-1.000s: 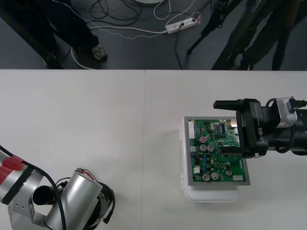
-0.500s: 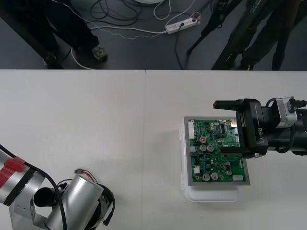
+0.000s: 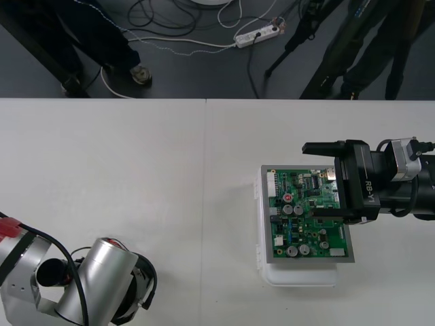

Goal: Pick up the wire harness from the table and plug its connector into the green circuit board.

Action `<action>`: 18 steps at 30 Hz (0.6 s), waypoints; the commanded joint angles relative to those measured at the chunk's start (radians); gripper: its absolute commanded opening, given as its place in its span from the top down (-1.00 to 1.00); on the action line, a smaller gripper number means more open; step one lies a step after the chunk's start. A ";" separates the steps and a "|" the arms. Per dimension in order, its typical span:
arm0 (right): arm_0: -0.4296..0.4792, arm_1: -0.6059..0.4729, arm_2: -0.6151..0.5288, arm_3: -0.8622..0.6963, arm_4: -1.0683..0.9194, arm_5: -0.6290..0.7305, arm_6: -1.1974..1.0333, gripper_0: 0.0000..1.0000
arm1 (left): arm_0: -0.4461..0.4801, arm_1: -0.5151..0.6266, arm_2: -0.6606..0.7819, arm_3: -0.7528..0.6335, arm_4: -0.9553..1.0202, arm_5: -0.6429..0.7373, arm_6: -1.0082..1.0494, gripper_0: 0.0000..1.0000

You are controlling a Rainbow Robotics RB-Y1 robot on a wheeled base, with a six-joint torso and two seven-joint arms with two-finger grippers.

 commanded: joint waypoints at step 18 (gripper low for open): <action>-0.002 -0.018 -0.025 -0.006 -0.012 -0.004 0.032 -1.00 | 0.037 0.325 0.304 -0.252 0.211 -0.120 0.129 1.00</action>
